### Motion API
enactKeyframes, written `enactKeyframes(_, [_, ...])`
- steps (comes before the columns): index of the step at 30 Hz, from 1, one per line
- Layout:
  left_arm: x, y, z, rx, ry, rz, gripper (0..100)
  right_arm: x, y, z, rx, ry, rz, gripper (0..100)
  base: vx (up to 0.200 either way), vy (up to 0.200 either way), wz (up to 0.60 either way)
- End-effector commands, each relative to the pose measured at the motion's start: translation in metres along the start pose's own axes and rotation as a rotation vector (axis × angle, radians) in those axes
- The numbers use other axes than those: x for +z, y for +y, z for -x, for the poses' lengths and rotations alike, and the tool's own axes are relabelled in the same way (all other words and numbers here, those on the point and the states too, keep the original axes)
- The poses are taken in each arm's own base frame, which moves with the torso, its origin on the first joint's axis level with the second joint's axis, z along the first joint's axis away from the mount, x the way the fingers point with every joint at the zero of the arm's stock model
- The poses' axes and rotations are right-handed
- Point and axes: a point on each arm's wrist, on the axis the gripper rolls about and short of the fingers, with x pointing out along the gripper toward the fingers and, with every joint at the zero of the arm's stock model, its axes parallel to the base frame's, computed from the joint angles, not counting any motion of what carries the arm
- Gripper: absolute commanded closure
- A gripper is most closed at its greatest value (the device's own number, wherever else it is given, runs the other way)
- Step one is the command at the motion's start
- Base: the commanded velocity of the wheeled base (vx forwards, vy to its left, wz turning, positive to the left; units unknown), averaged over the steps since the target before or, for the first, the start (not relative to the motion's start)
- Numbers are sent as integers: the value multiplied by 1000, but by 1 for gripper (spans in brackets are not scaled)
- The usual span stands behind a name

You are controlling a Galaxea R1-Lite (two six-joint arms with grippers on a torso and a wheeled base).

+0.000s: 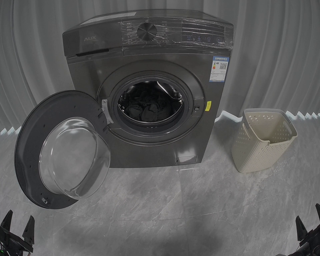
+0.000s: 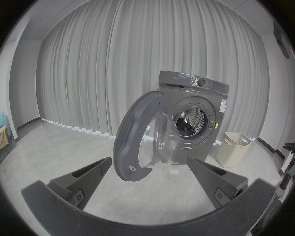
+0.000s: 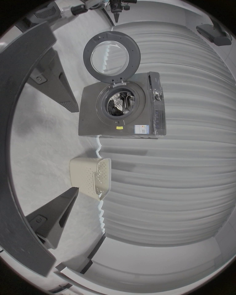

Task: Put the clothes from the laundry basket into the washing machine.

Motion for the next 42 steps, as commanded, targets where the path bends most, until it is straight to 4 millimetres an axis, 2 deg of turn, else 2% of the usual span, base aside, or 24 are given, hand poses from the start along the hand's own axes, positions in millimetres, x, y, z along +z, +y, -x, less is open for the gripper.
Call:
enactKeyframes(1, [-8, 2, 6, 70, -41, -29, 0, -1, -1, 5, -65, -45, 6, 0, 0, 0, 0])
enactKeyframes(5, [-11, 0, 13, 102, -116, -73, 0, -1, -1, 5, -59, -44, 6, 0, 0, 0, 0])
enactKeyframes(8, [-11, -2, 13, 3, -117, -41, 0, -1, 2, 5, 37, -48, -1, 0, 0, 0, 0])
enactKeyframes(12, [-11, -1, 14, 25, -124, -56, 0, 0, -2, 5, -126, -50, -12, 0, 0, 0, 0])
enactKeyframes(18, [-12, 0, 14, 100, -107, -128, 0, 0, -2, 5, -114, -50, -4, 0, 0, 0, 0])
enactKeyframes(21, [-12, -2, 14, 17, -106, -116, 0, -1, 1, 5, 2, -51, 29, 0, 0, 0, 0])
enactKeyframes(24, [-14, -4, 14, -83, -84, -36, 0, -1, -1, 6, -73, -32, 8, 0, 0, 0, 0])
enactKeyframes(29, [-15, -3, 14, -76, -82, -50, 0, -1, -2, 6, -127, -37, -23, 0, 0, 0, 0])
enactKeyframes(33, [-15, -3, 14, -77, -82, -56, 0, -1, 0, 5, -58, -40, -3, 0, 0, 0, 0])
enactKeyframes(34, [-15, -3, 14, -79, -82, -55, 0, 0, 1, 6, 16, -39, -28, 0, 0, 0, 0])
enactKeyframes(36, [-15, -3, 14, -80, -82, -55, 0, -1, 1, 5, 20, -45, -52, 0, 0, 0, 0])
enactKeyframes(42, [-15, -3, 14, -80, -81, -58, 0, 0, -2, 5, -109, -45, -69, 0, 0, 0, 0])
